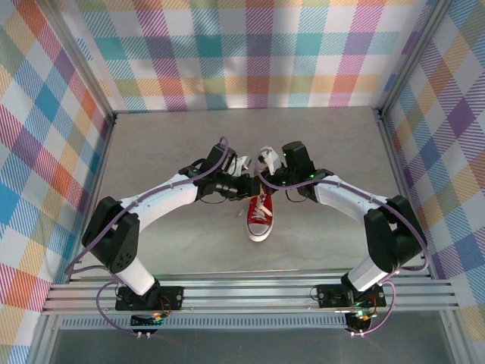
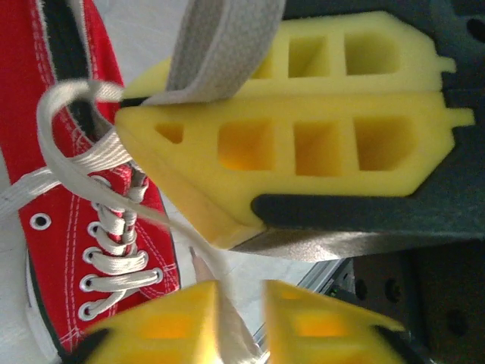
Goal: Tie the shoes
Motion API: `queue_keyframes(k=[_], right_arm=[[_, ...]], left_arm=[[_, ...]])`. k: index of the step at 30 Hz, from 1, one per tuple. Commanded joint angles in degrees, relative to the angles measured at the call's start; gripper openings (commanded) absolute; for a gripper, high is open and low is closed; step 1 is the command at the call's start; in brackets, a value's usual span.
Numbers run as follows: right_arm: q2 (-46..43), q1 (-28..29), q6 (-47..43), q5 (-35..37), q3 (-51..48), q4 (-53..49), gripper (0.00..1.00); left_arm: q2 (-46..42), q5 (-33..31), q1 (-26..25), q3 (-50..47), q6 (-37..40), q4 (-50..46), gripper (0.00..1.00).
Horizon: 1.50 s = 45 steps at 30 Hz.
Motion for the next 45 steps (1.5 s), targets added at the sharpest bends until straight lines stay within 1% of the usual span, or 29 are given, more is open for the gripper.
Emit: queue_keyframes(k=[1,4,7,9,10,13,16,19,25,32,33,34,35,36,37,38,40,43,45], right_arm=[[-0.9,-0.4,0.3,-1.3,0.0,-1.0,0.00],[-1.2,-0.4,0.2,-2.1,-0.7,-0.4,0.00],[-1.8,-0.4,-0.2,-3.1,-1.7,0.6,0.00],[-2.5,-0.4,-0.6,-4.3,-2.5,1.5,0.00],[-2.8,-0.3,-2.5,-5.0,-2.9,1.9,0.00],[-3.5,-0.3,-4.3,-7.6,-3.6,2.9,0.00],[-3.9,-0.2,-6.1,-9.5,-3.9,3.0,0.00],[-4.1,-0.2,-7.4,-10.3,-3.9,2.8,0.00],[-4.2,-0.2,-8.4,-11.0,-4.0,2.9,0.00],[-4.4,-0.2,-8.3,-10.8,-4.2,3.2,0.00],[-4.4,-0.2,-8.3,-10.8,-4.1,3.1,0.00],[-4.3,-0.2,-8.3,-10.7,-4.2,3.0,0.00],[-4.4,-0.2,-8.3,-10.7,-4.2,2.9,0.00],[-4.5,-0.2,-8.2,-10.6,-4.1,2.7,0.02],[-4.9,-0.2,-8.1,-10.4,-4.2,2.5,0.05],[-5.3,-0.2,-8.0,-10.4,-4.4,2.3,0.09],[-6.8,-0.2,-7.9,-9.9,-5.0,1.5,0.24],[-10.2,-0.2,-8.3,-8.4,-7.0,-0.8,0.42],[-13.0,-0.2,-9.0,-7.0,-9.0,-2.6,0.49]], left_arm=[[-0.9,-2.2,-0.5,2.2,5.3,-5.6,0.39],[-2.5,-4.0,-0.3,3.2,9.9,-10.0,0.43],[-4.4,-6.1,0.7,4.0,13.8,-13.5,0.43],[-6.5,-7.7,1.8,3.5,15.9,-13.6,0.43],[-7.9,-8.6,2.3,2.9,17.0,-12.8,0.43],[-11.0,-11.0,3.4,0.4,21.1,-8.5,0.43],[-11.5,-10.3,3.8,-1.6,23.8,-1.9,0.44],[-9.5,-7.1,3.8,-1.5,23.9,3.6,0.44],[-3.9,-3.2,3.8,-0.3,21.9,8.3,0.44],[-0.5,-0.7,3.8,-0.4,19.2,11.8,0.44],[-0.2,-0.4,3.8,-0.4,19.2,11.8,0.42],[0.1,0.1,3.8,-0.3,19.2,11.7,0.34],[0.3,0.4,3.8,0.1,19.3,11.1,0.23],[0.5,0.4,3.9,0.6,19.6,10.0,0.12],[0.6,0.2,4.0,0.9,19.7,9.1,0.04],[0.6,0.0,4.0,1.1,19.8,8.6,0.00],[0.2,-0.4,4.3,1.0,19.8,8.4,0.00],[-0.1,-0.7,4.9,1.0,19.7,8.6,0.00],[0.0,-0.6,5.3,1.5,19.5,8.2,0.00]])
